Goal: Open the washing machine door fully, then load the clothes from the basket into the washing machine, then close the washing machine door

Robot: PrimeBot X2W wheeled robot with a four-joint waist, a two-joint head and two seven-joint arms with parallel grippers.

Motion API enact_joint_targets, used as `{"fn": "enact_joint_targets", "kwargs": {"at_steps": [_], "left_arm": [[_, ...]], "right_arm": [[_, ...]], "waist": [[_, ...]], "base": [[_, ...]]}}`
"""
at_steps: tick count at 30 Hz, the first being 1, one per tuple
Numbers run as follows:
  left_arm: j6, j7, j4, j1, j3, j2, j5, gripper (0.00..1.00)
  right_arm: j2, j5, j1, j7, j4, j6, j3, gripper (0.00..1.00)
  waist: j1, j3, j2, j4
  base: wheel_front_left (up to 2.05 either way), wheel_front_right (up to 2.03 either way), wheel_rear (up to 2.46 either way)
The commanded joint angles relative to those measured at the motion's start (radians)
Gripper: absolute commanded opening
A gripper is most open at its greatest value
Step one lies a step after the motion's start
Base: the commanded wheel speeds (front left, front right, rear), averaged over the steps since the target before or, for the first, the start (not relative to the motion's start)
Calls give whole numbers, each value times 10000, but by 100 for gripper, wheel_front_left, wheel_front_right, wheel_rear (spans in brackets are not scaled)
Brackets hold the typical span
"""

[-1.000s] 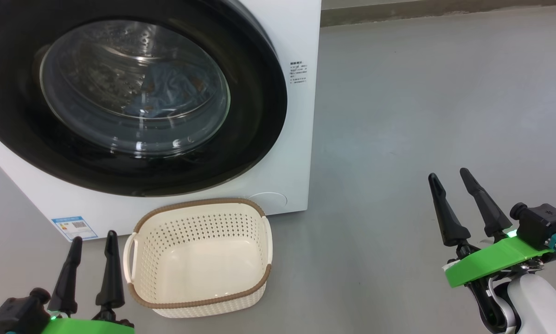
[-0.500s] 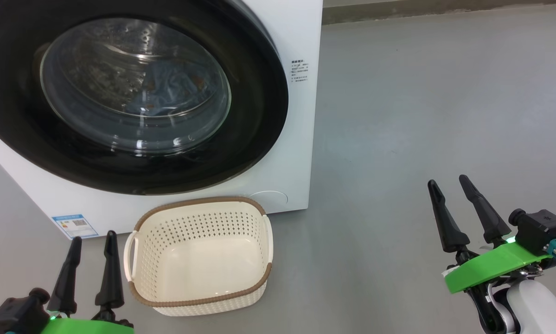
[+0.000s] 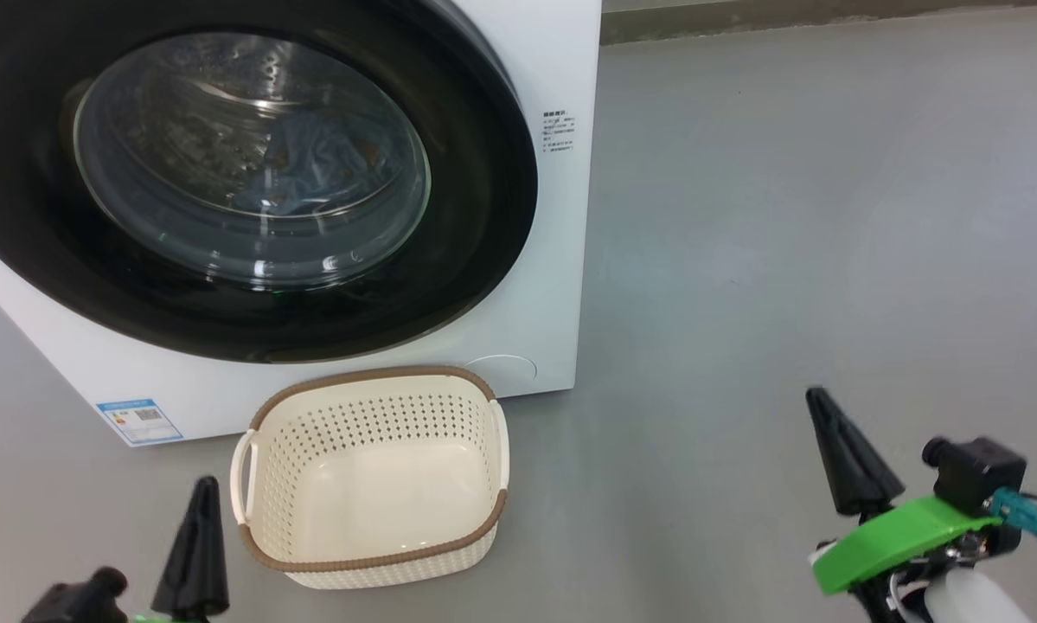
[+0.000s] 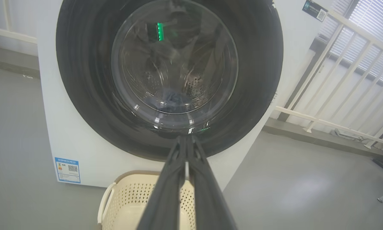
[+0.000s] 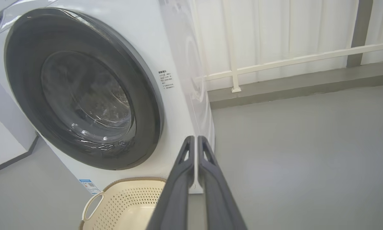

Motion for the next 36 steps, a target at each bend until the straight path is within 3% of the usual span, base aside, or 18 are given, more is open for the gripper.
{"fn": "enact_joint_targets", "kwargs": {"at_steps": [1, 6, 11, 36], "left_arm": [[0, 44, -79, -52, 28, 36, -129, 0], [-2, 193, -95, -61, 98, -5, -562, 0], [-4, 339, -91, -83, 166, -46, -991, 0], [-11, 1074, -102, -198, 517, -248, -3135, 0]], "right_arm": [[-26, 130, -72, 39, -85, 0, -46, 0], [39, 572, -29, 180, -127, -1, -174, 0], [104, 1009, -1, 320, -147, -2, -299, 0], [445, 3175, 137, 1035, -283, -8, -950, 0]], "waist": [[0, 0, -1, 3], [22, -28, -1, 17], [2, -17, -1, 29], [0, -39, -1, 92]], "base": [[0, 0, 0], [0, 0, 0], [0, 0, 0], [0, 0, 0]]}}
